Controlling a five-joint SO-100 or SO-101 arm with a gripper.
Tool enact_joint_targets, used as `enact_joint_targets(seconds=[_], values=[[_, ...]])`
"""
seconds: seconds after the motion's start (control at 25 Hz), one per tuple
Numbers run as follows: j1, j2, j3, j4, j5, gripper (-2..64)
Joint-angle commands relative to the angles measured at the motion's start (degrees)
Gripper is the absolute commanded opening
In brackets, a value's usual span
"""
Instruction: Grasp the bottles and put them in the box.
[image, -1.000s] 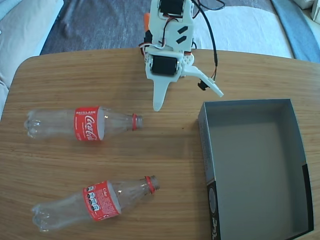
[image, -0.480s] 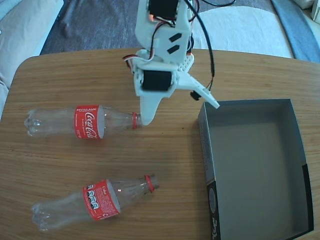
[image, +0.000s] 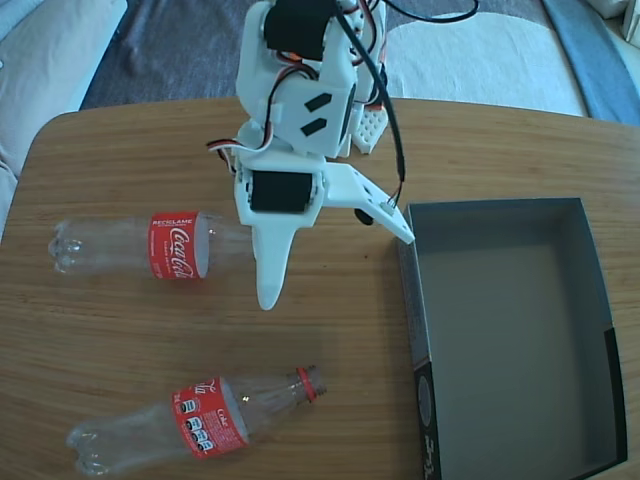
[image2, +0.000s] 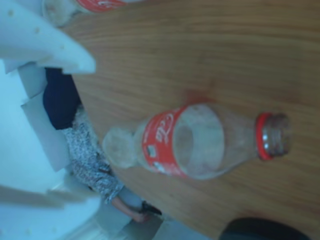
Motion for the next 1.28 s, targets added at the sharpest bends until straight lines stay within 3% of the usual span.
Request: enact_joint_targets(seconds=[0.0, 0.12, 0.32, 0.68, 0.76, 0.92, 1.24], values=[[-0.1, -0.7, -3.8, 0.1, -0.2, 31.8], [-0.1, -3.3, -6.9, 3.2, -1.3, 32.9], [0.0, -9.6, -12.7, 9.1, -9.3, 32.4], [-0.5, -19.5, -22.3, 16.5, -9.8, 33.0], [-0.6, -22.1, -24.4, 17.9, -9.3, 37.0], [-0.6, -25.8, -27.9, 18.7, -9.3, 42.9], [-2.3, -35.8, -35.9, 18.6, -9.2, 42.5]])
